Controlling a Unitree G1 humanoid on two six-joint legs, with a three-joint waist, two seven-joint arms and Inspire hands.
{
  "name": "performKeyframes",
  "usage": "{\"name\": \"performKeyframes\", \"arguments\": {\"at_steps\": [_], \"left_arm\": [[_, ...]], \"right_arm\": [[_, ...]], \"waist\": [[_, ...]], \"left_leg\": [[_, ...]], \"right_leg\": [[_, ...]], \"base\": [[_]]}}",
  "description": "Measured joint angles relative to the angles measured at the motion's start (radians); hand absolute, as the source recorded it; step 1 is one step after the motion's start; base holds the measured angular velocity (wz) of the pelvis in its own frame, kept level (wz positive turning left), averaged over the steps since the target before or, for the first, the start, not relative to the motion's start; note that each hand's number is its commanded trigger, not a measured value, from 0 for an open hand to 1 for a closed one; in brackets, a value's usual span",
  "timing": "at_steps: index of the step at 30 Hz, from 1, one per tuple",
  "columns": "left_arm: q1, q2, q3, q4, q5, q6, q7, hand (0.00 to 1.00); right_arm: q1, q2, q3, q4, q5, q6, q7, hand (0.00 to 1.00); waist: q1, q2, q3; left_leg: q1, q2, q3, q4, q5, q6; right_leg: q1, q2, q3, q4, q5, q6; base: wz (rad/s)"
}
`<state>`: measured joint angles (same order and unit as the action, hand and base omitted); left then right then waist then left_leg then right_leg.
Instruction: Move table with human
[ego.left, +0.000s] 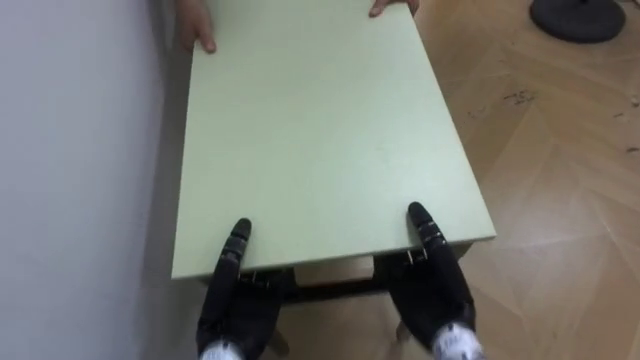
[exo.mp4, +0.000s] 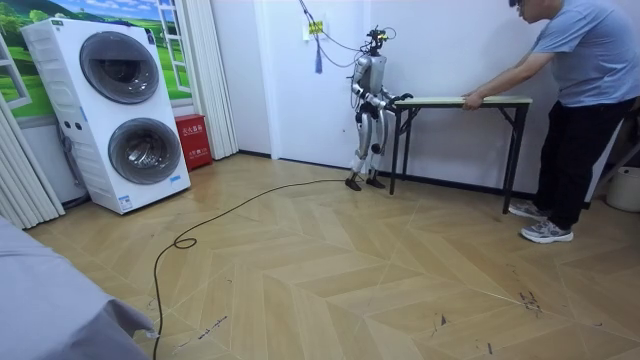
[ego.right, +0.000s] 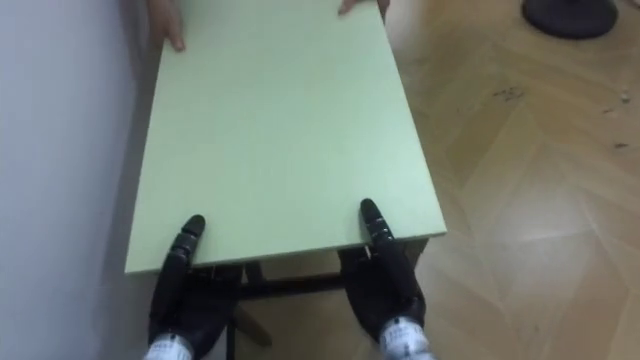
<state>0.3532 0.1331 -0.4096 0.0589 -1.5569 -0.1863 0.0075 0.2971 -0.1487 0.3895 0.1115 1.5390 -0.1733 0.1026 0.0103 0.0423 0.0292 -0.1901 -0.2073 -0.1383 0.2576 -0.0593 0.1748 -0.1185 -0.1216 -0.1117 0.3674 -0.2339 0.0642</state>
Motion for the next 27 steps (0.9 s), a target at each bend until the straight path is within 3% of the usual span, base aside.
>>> {"name": "performKeyframes", "arguments": {"at_steps": [7, 18, 27], "left_arm": [[-0.007, -0.001, 0.003, 0.000, 0.007, 0.006, 0.001, 1.00], [-0.011, 0.000, 0.004, -0.001, 0.046, 0.006, 0.012, 1.00], [-0.024, 0.002, 0.005, -0.001, 0.066, 0.006, 0.029, 1.00]], "right_arm": [[0.000, 0.003, 0.001, 0.001, 0.000, -0.001, 0.000, 1.00], [0.006, -0.008, -0.004, 0.001, 0.000, 0.000, -0.005, 1.00], [0.010, -0.014, 0.007, 0.001, 0.025, -0.004, -0.024, 1.00]], "waist": [[0.011, -0.014, 0.0084], [0.011, -0.019, 0.0094], [0.017, -0.021, 0.0106]], "left_leg": [[0.012, 0.002, -0.001, -0.026, -0.008, 0.009], [0.012, 0.004, -0.003, -0.037, -0.009, 0.010], [0.029, 0.005, -0.003, -0.046, -0.010, 0.011]], "right_leg": [[0.033, 0.006, 0.000, -0.065, 0.015, 0.007], [0.055, 0.020, 0.053, -0.132, 0.043, 0.011], [0.077, 0.022, 0.054, -0.147, 0.045, 0.013]], "base": [[0.01], [0.00], [0.00]]}}
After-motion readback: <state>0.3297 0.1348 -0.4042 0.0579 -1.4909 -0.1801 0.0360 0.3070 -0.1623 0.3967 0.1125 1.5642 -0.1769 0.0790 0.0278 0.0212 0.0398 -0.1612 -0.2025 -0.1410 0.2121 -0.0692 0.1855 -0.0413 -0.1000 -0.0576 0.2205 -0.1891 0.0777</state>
